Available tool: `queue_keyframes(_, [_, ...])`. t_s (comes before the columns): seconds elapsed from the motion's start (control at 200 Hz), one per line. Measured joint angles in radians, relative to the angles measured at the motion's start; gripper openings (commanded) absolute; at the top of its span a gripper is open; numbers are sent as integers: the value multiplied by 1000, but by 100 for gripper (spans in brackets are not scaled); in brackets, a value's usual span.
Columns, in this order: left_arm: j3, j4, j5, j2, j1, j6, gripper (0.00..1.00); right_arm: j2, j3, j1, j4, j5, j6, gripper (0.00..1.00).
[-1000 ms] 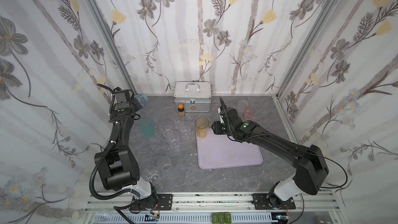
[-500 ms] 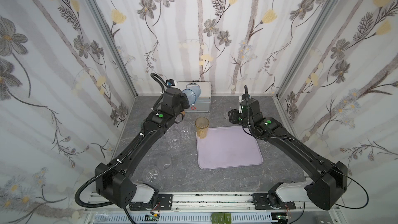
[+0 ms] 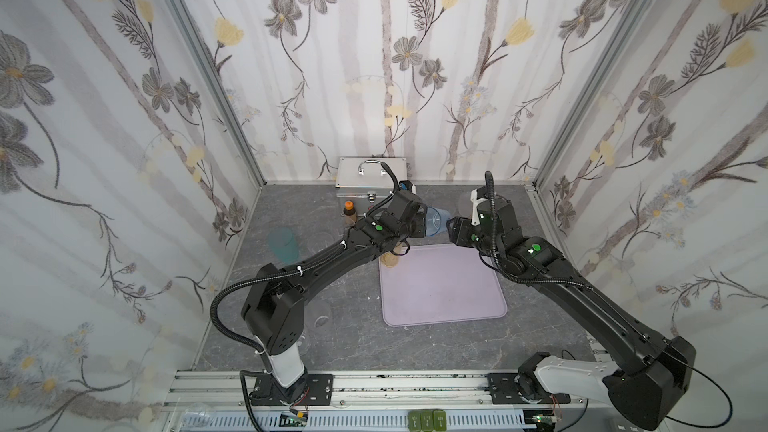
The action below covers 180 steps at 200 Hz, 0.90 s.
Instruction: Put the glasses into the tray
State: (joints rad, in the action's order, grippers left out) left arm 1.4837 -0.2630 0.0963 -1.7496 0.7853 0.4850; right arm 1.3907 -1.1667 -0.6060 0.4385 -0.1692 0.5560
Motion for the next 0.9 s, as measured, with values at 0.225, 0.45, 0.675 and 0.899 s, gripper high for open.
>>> queue_keyframes(0.225, [10,2,-50,-13,29,34,0,61,-29,-20,-8,-37,4,59])
queue_keyframes(0.45, [-5,3,-60,-10,37,76,0,141,-77,-46,7,-155,3,53])
queue_keyframes(0.675, [9,3,-72,-7,40,111,0,203,-114,-62,38,-275,-15,28])
queue_keyframes(0.899, [29,-13,-60,-19,64,117,8,227,-119,-66,103,-367,-59,7])
